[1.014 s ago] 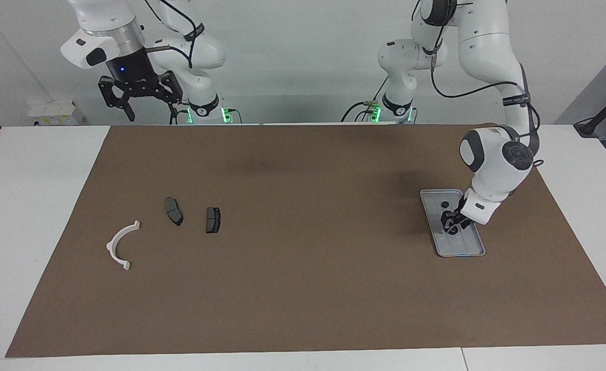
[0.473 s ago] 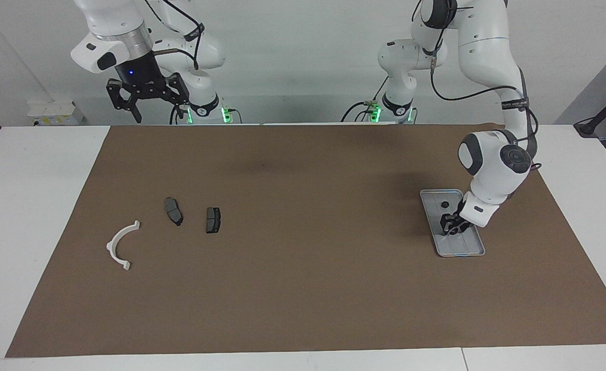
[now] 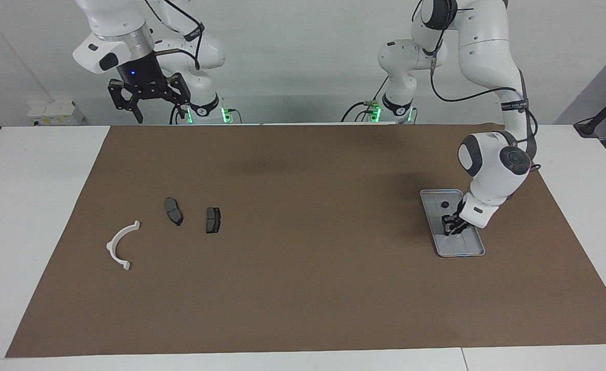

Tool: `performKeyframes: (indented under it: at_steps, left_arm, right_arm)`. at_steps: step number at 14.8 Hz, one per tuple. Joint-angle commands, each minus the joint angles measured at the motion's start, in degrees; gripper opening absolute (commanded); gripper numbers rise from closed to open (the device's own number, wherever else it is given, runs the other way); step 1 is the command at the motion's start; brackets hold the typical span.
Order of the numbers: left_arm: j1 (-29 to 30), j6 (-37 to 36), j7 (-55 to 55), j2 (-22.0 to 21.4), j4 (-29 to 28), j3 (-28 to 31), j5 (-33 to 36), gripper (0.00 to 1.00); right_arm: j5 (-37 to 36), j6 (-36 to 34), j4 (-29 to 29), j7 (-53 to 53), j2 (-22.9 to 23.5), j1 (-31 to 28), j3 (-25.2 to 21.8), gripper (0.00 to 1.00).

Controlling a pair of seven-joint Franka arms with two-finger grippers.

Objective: Place bearing gear from tray to pile
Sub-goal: 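Carry the bearing with the left gripper and set it mid-table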

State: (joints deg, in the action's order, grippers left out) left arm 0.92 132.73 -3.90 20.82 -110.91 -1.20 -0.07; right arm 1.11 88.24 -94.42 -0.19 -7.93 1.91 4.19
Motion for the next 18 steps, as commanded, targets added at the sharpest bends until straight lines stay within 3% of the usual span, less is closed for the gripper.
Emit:
performKeyframes:
  at_steps: [1, 4, 7, 11, 13, 18]
  left_arm:
    - [-0.48, -9.02, -1.19, 0.79, 6.28, -0.03, 0.16, 0.12]
    - [-6.78, -17.32, -15.04, 2.29, 15.45, -0.21, -0.1, 0.12]
    - [-18.2, -16.8, -31.02, 2.82, 16.34, -0.03, -0.28, 0.11]
    - [-28.67, -13.75, -46.96, 5.54, 18.01, -0.03, -0.28, 0.1]
    - [-30.62, -10.13, -51.02, 5.98, 17.92, -0.12, -0.46, 0.08]
    - [-33.26, -9.6, -53.49, 9.67, 18.1, 0.06, -0.46, 0.08]
  right_arm:
    - [1.61, 0.88, -1.91, -0.86, -1.65, -0.42, -0.06, 1.0]
    - [1.61, 0.88, -1.91, -0.78, -1.65, -0.42, -0.06, 1.0]
    - [1.61, 0.88, -1.91, -0.69, -1.65, -0.42, -0.06, 1.0]
    - [1.61, 0.88, -1.91, -0.51, -1.65, -0.42, -0.06, 1.0]
    - [1.61, 0.88, -1.91, -0.69, -1.65, -0.42, -0.06, 1.0]
    - [1.52, 0.88, -1.91, -1.13, -1.57, -0.85, -0.15, 1.0]
